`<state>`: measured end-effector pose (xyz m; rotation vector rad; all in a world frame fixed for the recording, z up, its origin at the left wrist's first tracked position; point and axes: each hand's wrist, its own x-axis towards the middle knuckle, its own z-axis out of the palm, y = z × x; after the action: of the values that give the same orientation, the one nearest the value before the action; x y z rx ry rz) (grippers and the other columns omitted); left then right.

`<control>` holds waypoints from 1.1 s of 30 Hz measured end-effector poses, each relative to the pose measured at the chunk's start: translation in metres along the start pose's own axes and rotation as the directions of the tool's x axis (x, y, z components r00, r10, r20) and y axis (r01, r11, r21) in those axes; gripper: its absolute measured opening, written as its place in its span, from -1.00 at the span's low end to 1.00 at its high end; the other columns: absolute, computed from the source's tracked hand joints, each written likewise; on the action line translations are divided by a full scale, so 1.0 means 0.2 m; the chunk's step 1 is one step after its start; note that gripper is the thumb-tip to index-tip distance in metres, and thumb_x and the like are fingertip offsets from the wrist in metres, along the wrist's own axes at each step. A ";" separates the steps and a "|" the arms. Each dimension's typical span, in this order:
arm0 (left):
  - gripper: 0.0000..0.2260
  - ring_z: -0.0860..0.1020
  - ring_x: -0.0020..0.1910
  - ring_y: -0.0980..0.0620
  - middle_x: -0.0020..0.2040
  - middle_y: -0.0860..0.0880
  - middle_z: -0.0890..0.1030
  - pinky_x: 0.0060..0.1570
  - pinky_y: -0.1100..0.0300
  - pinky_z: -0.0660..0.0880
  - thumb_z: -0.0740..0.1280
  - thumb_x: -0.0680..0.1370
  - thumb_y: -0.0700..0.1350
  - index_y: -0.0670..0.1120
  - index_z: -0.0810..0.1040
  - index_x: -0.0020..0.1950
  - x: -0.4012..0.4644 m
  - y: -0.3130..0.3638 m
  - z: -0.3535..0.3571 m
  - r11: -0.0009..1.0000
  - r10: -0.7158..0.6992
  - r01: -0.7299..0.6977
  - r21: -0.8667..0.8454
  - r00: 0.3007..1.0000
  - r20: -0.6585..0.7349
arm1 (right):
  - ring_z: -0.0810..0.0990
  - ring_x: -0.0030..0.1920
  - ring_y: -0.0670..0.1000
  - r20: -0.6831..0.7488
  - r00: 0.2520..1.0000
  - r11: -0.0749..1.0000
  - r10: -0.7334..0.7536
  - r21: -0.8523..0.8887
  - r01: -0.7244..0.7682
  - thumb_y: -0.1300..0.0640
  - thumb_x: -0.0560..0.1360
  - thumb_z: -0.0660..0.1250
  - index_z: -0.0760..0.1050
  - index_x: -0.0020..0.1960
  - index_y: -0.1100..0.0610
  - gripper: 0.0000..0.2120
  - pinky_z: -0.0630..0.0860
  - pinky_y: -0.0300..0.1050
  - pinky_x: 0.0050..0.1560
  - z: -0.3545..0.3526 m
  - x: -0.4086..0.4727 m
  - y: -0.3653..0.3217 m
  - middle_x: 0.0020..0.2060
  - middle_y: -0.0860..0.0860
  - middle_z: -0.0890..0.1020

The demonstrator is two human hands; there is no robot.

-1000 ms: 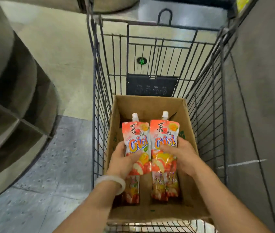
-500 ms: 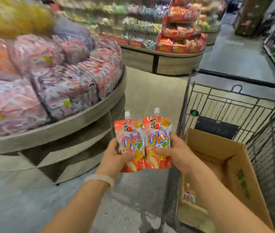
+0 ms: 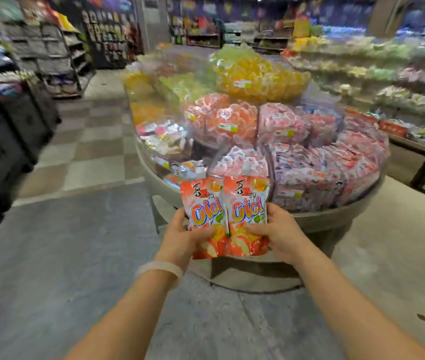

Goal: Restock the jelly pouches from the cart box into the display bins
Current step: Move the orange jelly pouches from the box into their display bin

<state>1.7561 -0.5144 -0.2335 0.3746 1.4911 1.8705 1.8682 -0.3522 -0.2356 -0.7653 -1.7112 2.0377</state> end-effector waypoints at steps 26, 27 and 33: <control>-0.56 0.65 -0.18 -0.13 0.03 -0.20 0.65 -0.41 0.13 0.58 0.39 0.40 -0.44 -0.11 0.45 0.19 1.71 0.73 -1.18 0.997 0.036 -0.052 -0.060 0.967 -0.250 | 0.66 -0.21 0.04 0.151 0.988 0.999 0.040 0.021 -0.044 0.53 0.34 0.38 0.50 -0.04 0.17 -0.67 0.61 0.03 -0.06 1.25 2.02 -0.12 -0.22 0.04 0.70; -0.56 0.65 -0.14 -0.16 0.04 -0.20 0.65 -0.37 0.10 0.60 0.40 0.39 -0.44 -0.11 0.45 0.19 1.79 0.74 -1.22 0.998 0.026 -0.038 -0.046 0.973 -0.228 | 0.66 -0.23 0.04 0.124 0.992 0.998 0.040 0.034 -0.045 0.53 0.34 0.37 0.51 -0.04 0.17 -0.67 0.62 0.02 -0.08 1.28 2.08 -0.11 -0.23 0.03 0.70; -0.57 0.66 -0.06 -0.19 0.02 -0.18 0.67 -0.08 -0.07 0.61 0.40 0.39 -0.45 -0.11 0.48 0.18 2.27 0.88 -1.33 0.997 -0.032 0.032 0.067 0.999 0.005 | 0.68 -0.23 0.03 -0.131 0.991 0.993 0.021 0.122 -0.005 0.53 0.35 0.37 0.50 0.07 0.24 -0.64 0.63 -0.02 -0.13 1.32 2.35 -0.16 -0.19 0.06 0.70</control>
<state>1.2099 -0.4177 -0.2359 0.3854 1.5496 1.7962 1.3349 -0.2699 -0.2537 -0.8530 -1.4997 2.0301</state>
